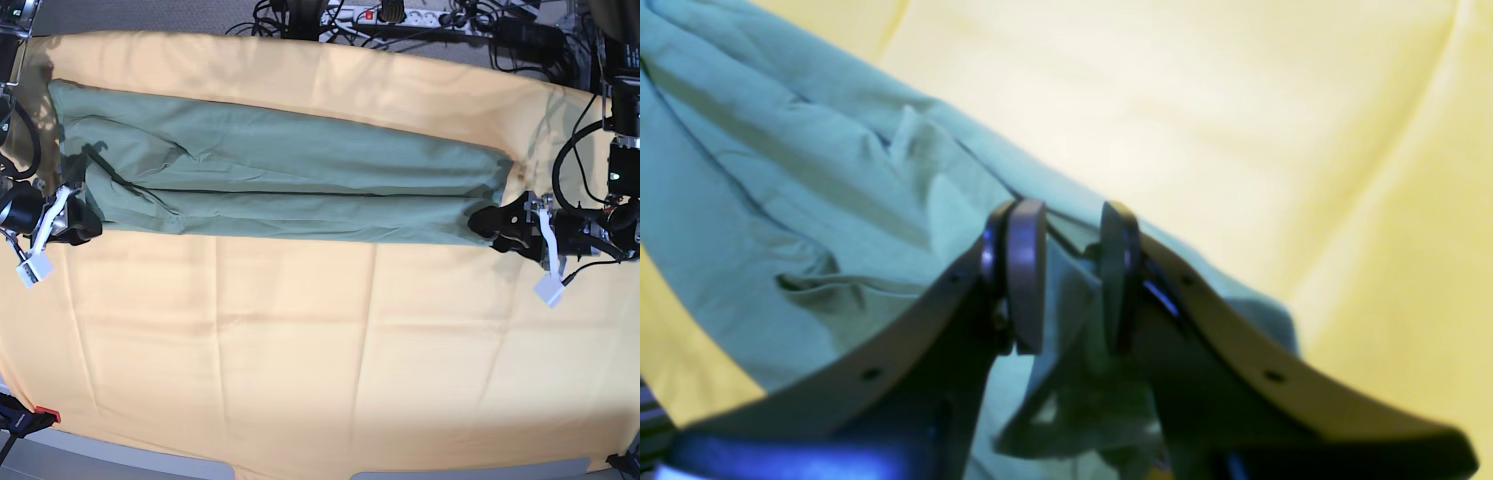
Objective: Fold the T-shirt properly
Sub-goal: 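Adjust the right gripper's pinch on the strip end, holding it flat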
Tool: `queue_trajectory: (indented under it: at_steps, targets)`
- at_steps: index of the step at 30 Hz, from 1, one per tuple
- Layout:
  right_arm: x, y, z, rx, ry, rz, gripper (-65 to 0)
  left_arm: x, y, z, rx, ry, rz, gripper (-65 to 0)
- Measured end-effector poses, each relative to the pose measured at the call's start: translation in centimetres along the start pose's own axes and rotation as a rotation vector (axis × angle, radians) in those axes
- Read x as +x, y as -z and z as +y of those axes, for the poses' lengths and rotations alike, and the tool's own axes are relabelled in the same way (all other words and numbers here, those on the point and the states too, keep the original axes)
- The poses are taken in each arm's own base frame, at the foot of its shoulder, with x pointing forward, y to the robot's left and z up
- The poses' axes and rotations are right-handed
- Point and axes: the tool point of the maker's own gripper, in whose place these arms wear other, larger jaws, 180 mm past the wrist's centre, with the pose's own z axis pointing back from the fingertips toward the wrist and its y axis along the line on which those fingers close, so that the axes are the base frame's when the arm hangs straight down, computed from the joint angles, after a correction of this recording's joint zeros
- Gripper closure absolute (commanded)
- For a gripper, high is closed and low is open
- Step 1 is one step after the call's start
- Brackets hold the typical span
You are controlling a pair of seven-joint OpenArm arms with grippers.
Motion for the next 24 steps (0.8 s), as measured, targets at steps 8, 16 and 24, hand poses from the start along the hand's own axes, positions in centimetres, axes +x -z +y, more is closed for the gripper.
queue_trajectory:
  at_steps: [8,16,24]
  targets:
    - [0.9,-1.7,-2.3,-0.087,0.010,-0.042,0.0,0.0,0.1,0.0,-0.002,-0.001,-0.001,-37.3]
    - [-2.3,-0.2,-2.2,-0.104,0.050,0.018,0.0,0.0,0.0,0.0,0.000,0.000,0.000,-37.3]
    - [-4.0,1.4,-1.6,-0.070,0.130,0.027,0.0,0.0,0.0,0.0,-0.001,0.000,-0.001,-37.3]
